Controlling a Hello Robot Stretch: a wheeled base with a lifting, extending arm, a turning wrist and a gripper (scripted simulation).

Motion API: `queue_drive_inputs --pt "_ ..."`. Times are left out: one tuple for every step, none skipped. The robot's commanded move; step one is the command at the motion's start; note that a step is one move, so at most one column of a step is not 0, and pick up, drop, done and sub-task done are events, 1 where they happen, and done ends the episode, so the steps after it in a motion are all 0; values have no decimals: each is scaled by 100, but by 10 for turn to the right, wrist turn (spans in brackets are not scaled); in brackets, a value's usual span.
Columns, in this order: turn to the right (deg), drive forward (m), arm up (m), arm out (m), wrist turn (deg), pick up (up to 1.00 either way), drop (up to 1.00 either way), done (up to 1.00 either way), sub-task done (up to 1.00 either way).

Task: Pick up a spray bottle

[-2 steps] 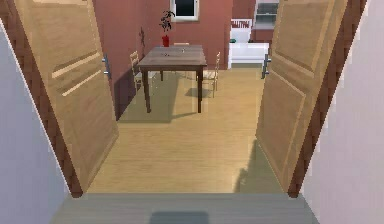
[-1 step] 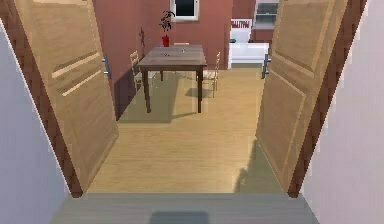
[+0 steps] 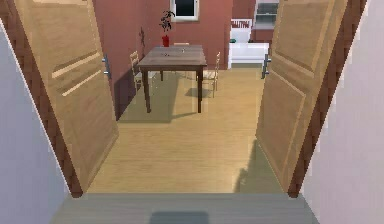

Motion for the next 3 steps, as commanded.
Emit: queue_drive_inputs --pt "0 0 0 0 0 100 0 0 0" --pt "0 0 10 0 0 0 0 0 0" --pt "0 0 0 0 0 0 0 100 0"
